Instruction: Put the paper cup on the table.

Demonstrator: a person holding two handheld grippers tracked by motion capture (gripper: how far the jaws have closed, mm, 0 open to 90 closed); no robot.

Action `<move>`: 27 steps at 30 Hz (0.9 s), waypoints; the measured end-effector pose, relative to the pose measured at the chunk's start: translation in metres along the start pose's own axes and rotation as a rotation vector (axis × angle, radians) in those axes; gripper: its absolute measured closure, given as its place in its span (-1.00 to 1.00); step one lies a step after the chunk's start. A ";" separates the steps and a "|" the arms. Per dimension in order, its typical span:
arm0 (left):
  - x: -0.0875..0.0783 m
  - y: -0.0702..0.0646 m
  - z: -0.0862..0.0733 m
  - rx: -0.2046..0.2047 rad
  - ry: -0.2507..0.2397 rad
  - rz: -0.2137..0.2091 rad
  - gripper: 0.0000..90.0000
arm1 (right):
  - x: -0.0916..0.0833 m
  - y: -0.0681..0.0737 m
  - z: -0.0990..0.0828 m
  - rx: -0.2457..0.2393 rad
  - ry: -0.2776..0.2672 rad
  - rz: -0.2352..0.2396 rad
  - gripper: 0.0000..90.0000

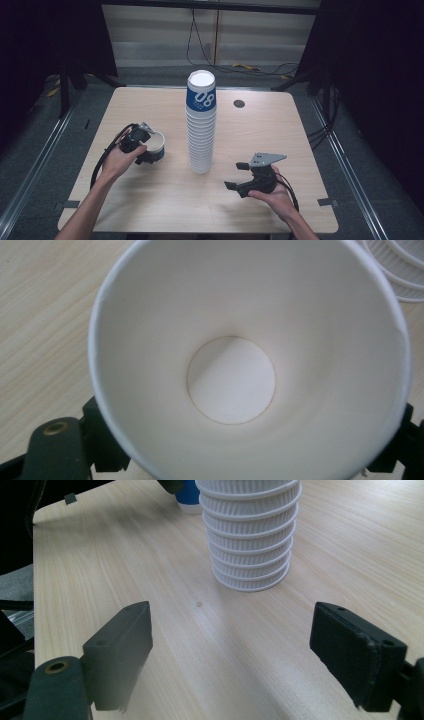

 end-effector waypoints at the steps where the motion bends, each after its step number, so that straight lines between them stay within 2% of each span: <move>1: 0.000 0.000 -0.001 -0.004 -0.006 0.012 -0.62 | 0.000 0.000 0.000 -0.001 -0.001 0.000 -0.61; 4: 0.000 0.002 -0.004 0.012 -0.005 0.025 -0.63 | 0.000 0.000 0.000 0.002 0.001 0.003 -0.61; 6: -0.001 0.003 -0.006 -0.009 -0.023 0.011 -0.63 | 0.000 0.000 0.000 0.001 0.001 0.002 -0.61; 17: -0.006 0.002 -0.019 -0.008 -0.052 0.010 -0.63 | 0.000 0.000 0.000 0.001 -0.002 -0.001 -0.61; 19: -0.010 0.001 -0.021 -0.011 -0.076 0.030 -0.62 | -0.001 0.000 0.000 0.002 -0.003 -0.002 -0.61; 21: -0.012 0.001 -0.023 -0.013 -0.075 0.051 -0.63 | -0.002 0.000 0.000 0.002 -0.004 -0.004 -0.61; 27: -0.019 0.002 -0.031 -0.028 -0.105 0.051 -0.63 | -0.003 -0.001 0.000 0.002 -0.009 -0.008 -0.61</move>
Point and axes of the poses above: each handheld gripper's, and its own axes: x roughly forward along the jaws, z roughly out of its top, y roughly to its left, the point moved 3 cm from there along x, roughly forward along the jaws, and after that the axes turned 6 degrees about -x, right-handed, at the moved point
